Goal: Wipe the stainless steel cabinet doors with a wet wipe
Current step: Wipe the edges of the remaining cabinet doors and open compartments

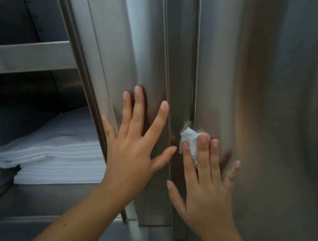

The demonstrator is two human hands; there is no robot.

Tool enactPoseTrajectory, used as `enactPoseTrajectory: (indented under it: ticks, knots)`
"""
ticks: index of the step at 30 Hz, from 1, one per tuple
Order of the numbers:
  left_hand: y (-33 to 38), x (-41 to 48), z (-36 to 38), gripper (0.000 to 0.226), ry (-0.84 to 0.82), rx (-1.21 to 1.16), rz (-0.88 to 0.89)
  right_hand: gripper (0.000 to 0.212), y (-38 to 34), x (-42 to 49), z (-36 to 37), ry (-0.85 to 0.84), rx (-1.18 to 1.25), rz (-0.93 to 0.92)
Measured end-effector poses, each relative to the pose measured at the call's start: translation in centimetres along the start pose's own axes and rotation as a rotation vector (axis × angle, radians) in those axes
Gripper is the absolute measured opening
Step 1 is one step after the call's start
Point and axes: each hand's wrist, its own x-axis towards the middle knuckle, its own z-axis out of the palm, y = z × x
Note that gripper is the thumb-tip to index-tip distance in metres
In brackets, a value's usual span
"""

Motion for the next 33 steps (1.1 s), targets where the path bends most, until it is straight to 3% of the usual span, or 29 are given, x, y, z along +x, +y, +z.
enactPoseTrajectory:
  ticks: [20,26,33]
  knots:
    - [1.1,-6.7,3.0,0.077,-0.095,0.109,-0.006,0.068,-0.5,-8.3,2.1,-0.121,-0.053,-0.046]
    - [1.4,-7.8,3.6,0.083,-0.097,0.097,0.002,0.066,-1.6,-10.4,2.9,-0.129,-0.021,0.018]
    - [1.6,-8.0,4.0,0.084,-0.096,0.085,-0.03,0.078,-3.0,-15.0,3.8,-0.222,0.004,0.077]
